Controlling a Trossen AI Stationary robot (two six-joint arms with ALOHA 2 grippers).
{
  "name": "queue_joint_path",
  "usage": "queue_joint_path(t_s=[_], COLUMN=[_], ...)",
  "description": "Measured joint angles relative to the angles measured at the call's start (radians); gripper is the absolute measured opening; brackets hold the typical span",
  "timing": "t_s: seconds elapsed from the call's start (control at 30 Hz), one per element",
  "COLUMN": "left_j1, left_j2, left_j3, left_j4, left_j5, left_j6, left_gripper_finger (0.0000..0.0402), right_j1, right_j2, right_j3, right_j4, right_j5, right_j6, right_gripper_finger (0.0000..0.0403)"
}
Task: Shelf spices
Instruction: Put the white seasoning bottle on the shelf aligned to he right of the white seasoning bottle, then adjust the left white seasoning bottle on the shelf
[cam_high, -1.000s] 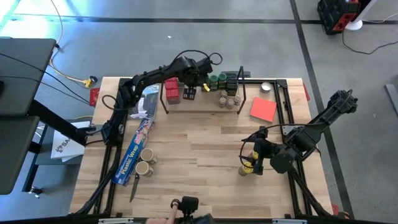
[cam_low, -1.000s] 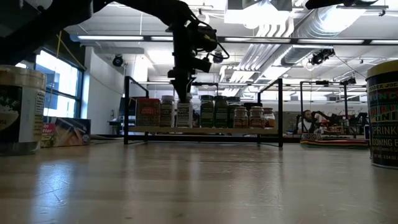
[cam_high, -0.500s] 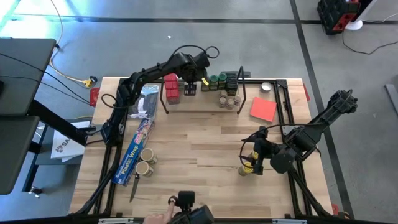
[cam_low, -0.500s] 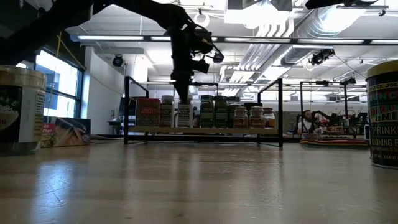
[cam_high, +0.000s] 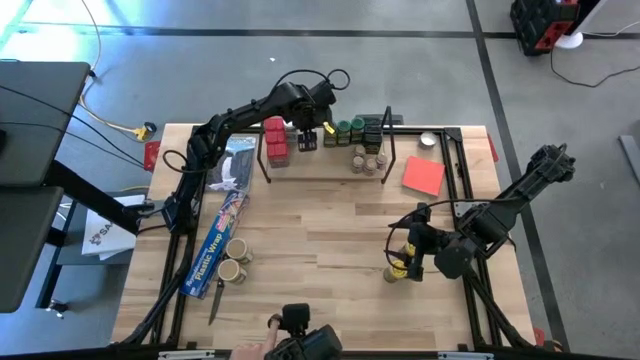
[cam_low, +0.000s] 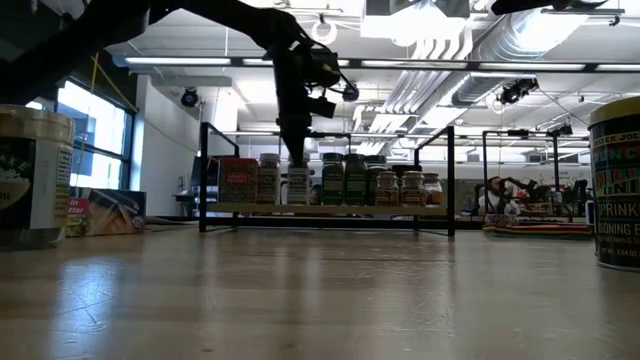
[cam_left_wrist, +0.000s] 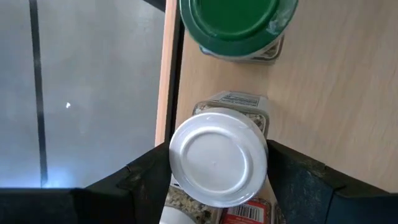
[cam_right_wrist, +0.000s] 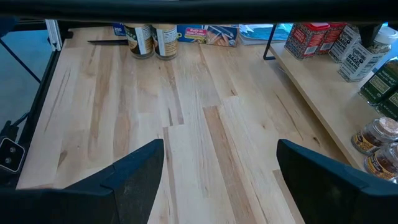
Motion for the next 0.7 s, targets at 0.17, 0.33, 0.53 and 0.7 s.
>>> queue_joint_path(t_s=[0.17, 0.33, 0.53, 0.7], left_j1=[0.002, 0.005, 0.005, 0.007], left_j2=[0.000, -0.001, -0.008, -0.010], left_j3=[0.000, 0.000, 0.072, 0.175], left_j4=[0.021, 0.028, -0.068, -0.180], left_j5=[0.028, 0.007, -0.014, -0.033], left_j6=[-0.007, -0.007, -0.008, 0.015], left_gripper_finger=[0.0250, 0.0273, 0.0289, 0.0289], right_j1=[0.000, 0.000, 0.000, 0.000], right_j2=[0.000, 0.000, 0.000, 0.000], right_j3=[0.000, 0.000, 0.000, 0.000], right_j4=[0.000, 0.000, -0.002, -0.003], right_j5=[-0.002, -0.004, -0.005, -0.006], right_j6=[0.000, 0.000, 0.000, 0.000], right_gripper_finger=[0.0307, 0.0307, 0.0307, 0.0307])
